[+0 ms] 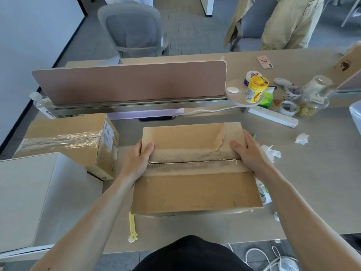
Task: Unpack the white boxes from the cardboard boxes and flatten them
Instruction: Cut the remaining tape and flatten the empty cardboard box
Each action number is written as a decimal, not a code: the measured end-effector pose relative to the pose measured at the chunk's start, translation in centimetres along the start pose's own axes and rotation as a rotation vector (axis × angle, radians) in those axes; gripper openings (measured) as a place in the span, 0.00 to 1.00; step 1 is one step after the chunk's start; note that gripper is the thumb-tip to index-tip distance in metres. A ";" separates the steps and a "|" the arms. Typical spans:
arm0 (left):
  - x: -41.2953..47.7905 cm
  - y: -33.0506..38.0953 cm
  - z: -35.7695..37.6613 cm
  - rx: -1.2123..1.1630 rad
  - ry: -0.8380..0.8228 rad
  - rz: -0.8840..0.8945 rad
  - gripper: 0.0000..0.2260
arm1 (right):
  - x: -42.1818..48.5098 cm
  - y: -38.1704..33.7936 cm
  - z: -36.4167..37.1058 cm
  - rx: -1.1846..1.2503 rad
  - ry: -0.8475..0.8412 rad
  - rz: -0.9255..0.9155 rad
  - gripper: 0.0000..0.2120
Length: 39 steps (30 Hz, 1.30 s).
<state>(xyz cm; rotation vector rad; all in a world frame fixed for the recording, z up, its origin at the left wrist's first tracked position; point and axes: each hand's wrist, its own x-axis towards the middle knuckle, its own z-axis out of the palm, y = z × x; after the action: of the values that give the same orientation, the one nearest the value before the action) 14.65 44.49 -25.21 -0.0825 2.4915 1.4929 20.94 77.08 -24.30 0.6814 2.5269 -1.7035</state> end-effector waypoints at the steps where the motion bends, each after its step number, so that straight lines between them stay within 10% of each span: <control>1: 0.0 0.0 0.0 -0.004 0.009 0.029 0.12 | -0.2 -0.2 0.1 -0.041 0.035 -0.040 0.18; 10: -0.1 -1.9 -0.7 -0.003 0.076 0.191 0.33 | -1.4 0.7 0.4 -0.110 0.202 -0.277 0.20; 39: 1.8 -4.7 1.7 -0.033 0.100 0.037 0.26 | 1.2 2.7 4.0 -0.305 0.174 -0.183 0.23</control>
<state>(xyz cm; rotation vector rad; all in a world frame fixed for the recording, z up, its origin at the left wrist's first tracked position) 14.02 43.84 -30.47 -0.1204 2.5602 1.5819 19.95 74.84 -28.63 0.6150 2.9638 -1.3037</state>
